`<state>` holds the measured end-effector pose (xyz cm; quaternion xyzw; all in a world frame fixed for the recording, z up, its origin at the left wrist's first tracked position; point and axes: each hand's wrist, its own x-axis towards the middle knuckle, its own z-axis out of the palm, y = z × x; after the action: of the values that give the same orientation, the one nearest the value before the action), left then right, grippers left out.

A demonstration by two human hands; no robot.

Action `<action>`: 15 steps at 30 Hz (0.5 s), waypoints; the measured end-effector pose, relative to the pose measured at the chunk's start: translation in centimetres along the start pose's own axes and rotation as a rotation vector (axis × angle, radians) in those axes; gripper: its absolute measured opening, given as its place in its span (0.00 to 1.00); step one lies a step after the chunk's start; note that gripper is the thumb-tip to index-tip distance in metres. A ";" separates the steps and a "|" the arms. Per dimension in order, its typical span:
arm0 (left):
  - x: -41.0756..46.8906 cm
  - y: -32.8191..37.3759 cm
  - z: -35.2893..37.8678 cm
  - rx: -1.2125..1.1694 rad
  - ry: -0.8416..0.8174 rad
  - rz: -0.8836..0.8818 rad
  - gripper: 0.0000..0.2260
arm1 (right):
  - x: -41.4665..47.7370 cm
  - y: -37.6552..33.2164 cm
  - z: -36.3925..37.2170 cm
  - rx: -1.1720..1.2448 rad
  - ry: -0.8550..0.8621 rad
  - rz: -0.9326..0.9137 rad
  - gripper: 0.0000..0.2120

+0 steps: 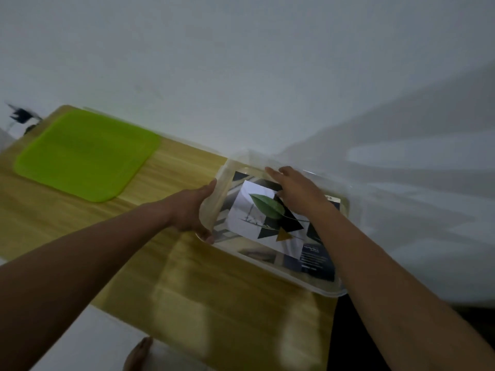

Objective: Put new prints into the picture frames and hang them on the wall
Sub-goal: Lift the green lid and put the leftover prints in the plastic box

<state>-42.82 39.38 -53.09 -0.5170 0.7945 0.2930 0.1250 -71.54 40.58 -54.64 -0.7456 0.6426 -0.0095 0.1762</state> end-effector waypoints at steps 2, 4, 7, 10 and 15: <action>-0.1 0.2 -0.1 -0.014 -0.006 -0.007 0.67 | -1.2 0.2 0.8 0.017 -0.042 -0.001 0.28; -0.2 0.3 -0.2 -0.020 -0.015 -0.010 0.68 | -2.4 0.2 1.8 0.003 -0.143 0.004 0.29; -0.2 0.7 -0.3 0.000 -0.021 -0.001 0.67 | -3.5 0.5 3.2 -0.014 -0.184 0.040 0.32; -0.3 0.8 -0.3 -0.012 -0.025 -0.001 0.67 | -3.9 0.2 3.4 0.008 -0.157 0.058 0.32; -0.8 0.8 -0.9 -0.071 0.013 0.047 0.62 | -4.5 -1.4 2.0 0.064 -0.039 0.088 0.28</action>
<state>-43.14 39.64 -51.68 -0.5042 0.7963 0.3204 0.0946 -70.52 45.59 -55.15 -0.7106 0.6707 -0.0075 0.2126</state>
